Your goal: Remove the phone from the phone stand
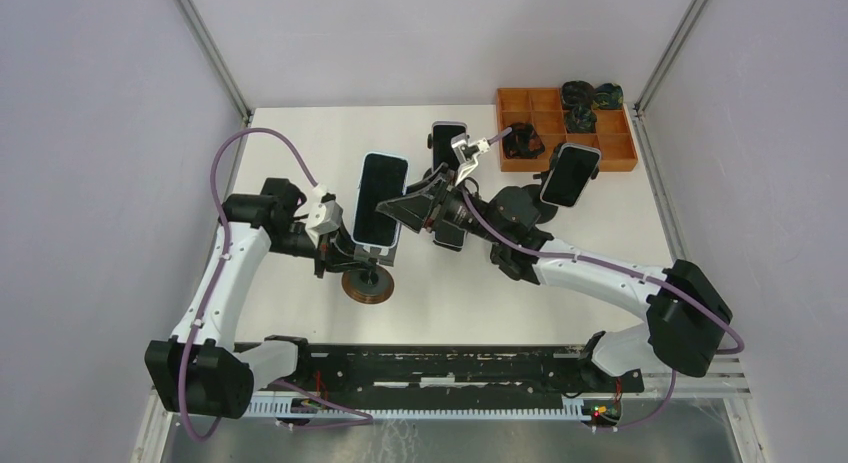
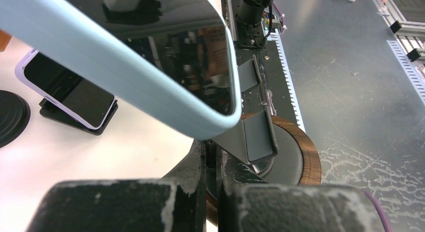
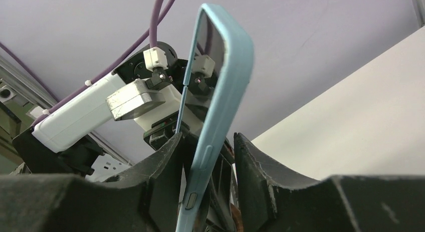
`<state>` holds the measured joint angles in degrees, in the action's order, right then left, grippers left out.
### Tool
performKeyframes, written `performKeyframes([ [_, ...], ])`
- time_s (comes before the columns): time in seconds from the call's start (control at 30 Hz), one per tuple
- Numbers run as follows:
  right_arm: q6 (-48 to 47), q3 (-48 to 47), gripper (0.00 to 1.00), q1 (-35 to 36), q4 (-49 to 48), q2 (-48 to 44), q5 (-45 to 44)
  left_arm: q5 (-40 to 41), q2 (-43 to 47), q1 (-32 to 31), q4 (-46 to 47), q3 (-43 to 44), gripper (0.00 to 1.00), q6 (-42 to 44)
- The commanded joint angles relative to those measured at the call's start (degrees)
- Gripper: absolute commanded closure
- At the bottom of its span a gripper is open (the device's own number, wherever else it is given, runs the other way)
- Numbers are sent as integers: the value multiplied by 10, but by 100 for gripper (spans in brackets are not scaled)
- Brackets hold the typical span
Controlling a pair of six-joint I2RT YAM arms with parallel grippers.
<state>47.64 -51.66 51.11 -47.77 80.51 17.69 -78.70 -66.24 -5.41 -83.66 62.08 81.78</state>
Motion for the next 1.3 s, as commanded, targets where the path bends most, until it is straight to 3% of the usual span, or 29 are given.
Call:
performKeyframes([
  [0.0,-28,-29,56,-17,-7,-4,-29,-69,8,-11,-3,30,98,1],
  [0.17,-27,-47,68,-28,-8,-9,-18,-56,6,-11,-2,26,98,6],
  [0.3,0,-61,92,-41,-20,-9,-2,-38,1,-11,-3,21,98,15],
  [0.37,21,-65,99,-46,-25,-8,8,-29,-3,-11,-3,20,98,22],
  [0.57,79,-64,100,-87,-19,-34,37,17,-23,-7,-3,24,98,53],
  [0.8,14,-42,100,-135,193,-136,11,54,-41,32,-3,80,98,81],
  [1.0,15,16,100,-137,251,-186,-9,44,-66,107,-3,132,98,90],
  [1.13,24,42,100,-64,267,-157,-41,14,-87,151,-3,159,98,86],
  [1.27,46,40,100,20,264,-66,-53,-14,-85,162,-3,176,98,75],
])
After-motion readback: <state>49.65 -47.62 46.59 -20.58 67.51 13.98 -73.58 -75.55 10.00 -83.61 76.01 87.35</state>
